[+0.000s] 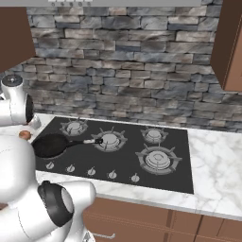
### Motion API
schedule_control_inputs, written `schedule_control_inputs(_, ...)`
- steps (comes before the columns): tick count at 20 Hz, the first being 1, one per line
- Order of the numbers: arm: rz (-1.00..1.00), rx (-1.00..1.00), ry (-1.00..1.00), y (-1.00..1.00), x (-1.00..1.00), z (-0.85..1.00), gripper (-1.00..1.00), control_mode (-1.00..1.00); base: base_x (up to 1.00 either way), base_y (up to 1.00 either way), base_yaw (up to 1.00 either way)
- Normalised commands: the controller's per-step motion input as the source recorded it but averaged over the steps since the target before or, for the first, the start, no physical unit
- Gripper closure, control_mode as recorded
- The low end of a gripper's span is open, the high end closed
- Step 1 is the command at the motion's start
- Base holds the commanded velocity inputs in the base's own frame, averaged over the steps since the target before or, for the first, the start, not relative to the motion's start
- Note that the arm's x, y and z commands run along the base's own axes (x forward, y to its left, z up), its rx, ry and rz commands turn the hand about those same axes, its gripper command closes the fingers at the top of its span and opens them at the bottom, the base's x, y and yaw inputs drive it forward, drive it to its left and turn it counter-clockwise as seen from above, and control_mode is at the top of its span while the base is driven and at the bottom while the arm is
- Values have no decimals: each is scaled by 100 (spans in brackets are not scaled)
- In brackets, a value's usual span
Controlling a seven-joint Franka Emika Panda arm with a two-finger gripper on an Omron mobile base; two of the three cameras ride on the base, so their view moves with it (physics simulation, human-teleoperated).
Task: Place the pan on the front left burner on the stove. Then place the tomato and the onion in the pan and turn on the front left burner.
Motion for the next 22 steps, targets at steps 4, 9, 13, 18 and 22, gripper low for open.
schedule_control_inputs(4, -10, 9, 17, -56, -2, -10, 100, -100, 0, 0, 0)
schedule_control_inputs(9, -19, 1, 11, -28, -1, -6, 100, -100, 0, 0, 0)
schedule_control_inputs(13, -17, 0, 5, 1, 4, -1, 100, -100, 0, 0, 0)
schedule_control_inputs(18, -8, 0, 10, 6, 10, -1, 100, -100, 0, 0, 0)
schedule_control_inputs(22, 0, 0, 24, 0, 12, 0, 100, -100, 0, 0, 0)
